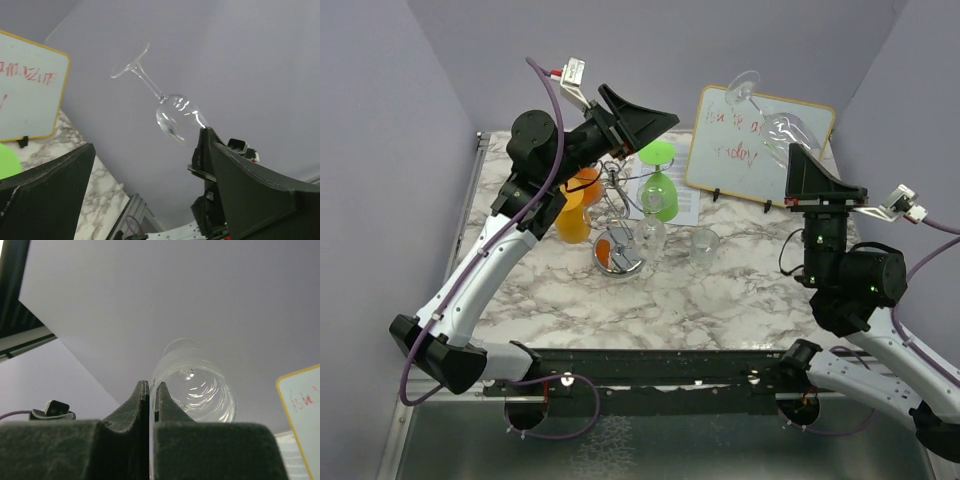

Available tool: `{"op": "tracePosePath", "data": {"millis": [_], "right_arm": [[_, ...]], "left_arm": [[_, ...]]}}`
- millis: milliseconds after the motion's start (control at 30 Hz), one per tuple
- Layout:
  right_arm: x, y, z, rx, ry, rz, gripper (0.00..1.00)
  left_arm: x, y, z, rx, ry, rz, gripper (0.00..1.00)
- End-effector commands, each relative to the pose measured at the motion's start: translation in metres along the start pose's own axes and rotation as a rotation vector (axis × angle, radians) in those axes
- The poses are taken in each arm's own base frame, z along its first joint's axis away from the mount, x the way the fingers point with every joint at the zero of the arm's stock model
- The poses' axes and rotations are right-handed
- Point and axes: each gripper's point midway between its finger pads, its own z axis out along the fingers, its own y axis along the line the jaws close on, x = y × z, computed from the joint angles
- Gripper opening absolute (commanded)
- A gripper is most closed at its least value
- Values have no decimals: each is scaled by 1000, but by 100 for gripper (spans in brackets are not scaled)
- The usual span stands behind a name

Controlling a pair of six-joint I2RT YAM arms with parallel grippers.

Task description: Place the wine glass upside down on the wine glass rack

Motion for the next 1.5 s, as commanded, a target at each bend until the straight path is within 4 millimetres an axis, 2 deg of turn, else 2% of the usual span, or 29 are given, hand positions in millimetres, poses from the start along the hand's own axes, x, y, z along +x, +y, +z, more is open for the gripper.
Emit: {"op": "tracePosePath", "data": {"millis": [0, 200, 400, 500, 667, 767, 1033, 1300, 1367, 1467], "right_arm": [[-28, 43, 4, -179, -112, 163, 0], [-27, 65, 3, -285, -114, 290, 1], [-23, 73, 1, -321, -92, 359, 0], [-18, 74, 0, -331, -79, 380, 1], [-11, 74, 0, -329, -59, 394, 1], [-9, 74, 0, -330, -53, 393, 1], [-2, 73, -1, -337, -37, 389, 1], [8, 79, -3, -372, -11, 384, 1], [8, 78, -6, -383, -13, 382, 1], [10, 74, -11, -388, -19, 381, 1]], "left_arm": [[-20, -48, 4, 164, -102, -89, 99], [-25, -49, 27, 161, -180, -141, 99], [-22, -55, 50, 180, -210, -161, 98], [-21, -60, 59, 183, -236, -166, 91], [-19, -67, 69, 205, -273, -175, 74], [-18, -70, 73, 218, -287, -180, 69], [-14, -73, 79, 245, -301, -181, 43], [-7, -76, 83, 261, -278, -187, 33], [-7, -76, 83, 262, -279, -182, 27], [-6, -80, 81, 276, -270, -163, 12]]}}
